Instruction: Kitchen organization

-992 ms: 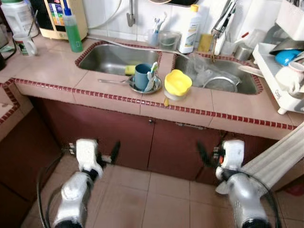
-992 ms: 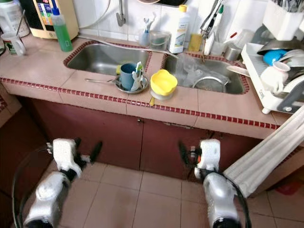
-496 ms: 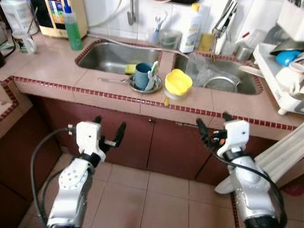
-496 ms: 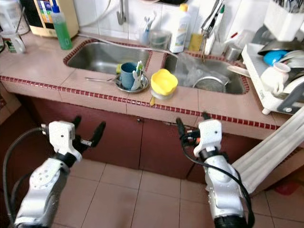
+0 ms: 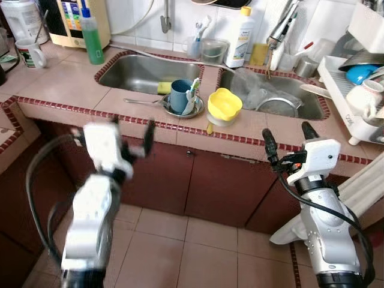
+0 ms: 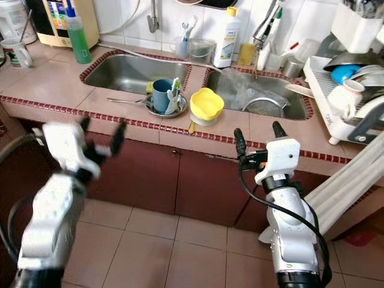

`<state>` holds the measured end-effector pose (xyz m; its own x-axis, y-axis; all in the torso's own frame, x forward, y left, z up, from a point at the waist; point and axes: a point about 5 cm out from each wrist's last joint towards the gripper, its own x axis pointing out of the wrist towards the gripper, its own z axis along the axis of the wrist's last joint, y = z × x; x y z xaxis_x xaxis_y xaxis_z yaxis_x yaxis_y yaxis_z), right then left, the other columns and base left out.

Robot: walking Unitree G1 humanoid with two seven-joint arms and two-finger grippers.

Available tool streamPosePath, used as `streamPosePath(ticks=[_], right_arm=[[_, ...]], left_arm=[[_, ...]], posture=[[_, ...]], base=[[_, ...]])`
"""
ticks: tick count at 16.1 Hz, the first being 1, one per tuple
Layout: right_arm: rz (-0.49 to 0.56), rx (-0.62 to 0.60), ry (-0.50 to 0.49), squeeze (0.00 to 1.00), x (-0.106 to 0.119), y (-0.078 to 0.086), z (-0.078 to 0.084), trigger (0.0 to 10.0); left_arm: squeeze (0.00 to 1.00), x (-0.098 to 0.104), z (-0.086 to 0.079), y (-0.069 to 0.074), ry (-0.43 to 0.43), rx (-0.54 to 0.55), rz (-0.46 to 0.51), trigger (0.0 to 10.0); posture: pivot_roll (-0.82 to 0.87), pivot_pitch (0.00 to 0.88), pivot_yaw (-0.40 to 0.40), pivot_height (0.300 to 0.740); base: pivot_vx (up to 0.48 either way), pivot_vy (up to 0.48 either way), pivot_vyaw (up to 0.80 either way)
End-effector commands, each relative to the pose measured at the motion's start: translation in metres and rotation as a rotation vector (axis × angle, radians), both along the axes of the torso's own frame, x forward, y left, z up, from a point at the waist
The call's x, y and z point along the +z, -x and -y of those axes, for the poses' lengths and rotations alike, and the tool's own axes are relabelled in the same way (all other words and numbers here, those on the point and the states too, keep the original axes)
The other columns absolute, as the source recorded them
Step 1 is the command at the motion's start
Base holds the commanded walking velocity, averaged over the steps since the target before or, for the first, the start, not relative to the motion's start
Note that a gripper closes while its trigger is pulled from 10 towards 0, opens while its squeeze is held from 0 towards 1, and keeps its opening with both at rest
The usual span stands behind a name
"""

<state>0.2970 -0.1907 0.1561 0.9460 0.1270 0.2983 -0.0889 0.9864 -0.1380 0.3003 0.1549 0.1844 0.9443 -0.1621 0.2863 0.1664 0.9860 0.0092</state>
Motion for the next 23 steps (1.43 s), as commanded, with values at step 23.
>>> streamPosePath(ticks=[23], right_arm=[[0.001,0.010,0.007,0.00,0.015,0.006,-0.008,10.0]], left_arm=[[0.00,-0.020,0.045,0.007,-0.082,-0.135,-0.096,10.0]], posture=[[-0.01,0.000,-0.069,0.740]], base=[[0.000,0.000,0.00]])
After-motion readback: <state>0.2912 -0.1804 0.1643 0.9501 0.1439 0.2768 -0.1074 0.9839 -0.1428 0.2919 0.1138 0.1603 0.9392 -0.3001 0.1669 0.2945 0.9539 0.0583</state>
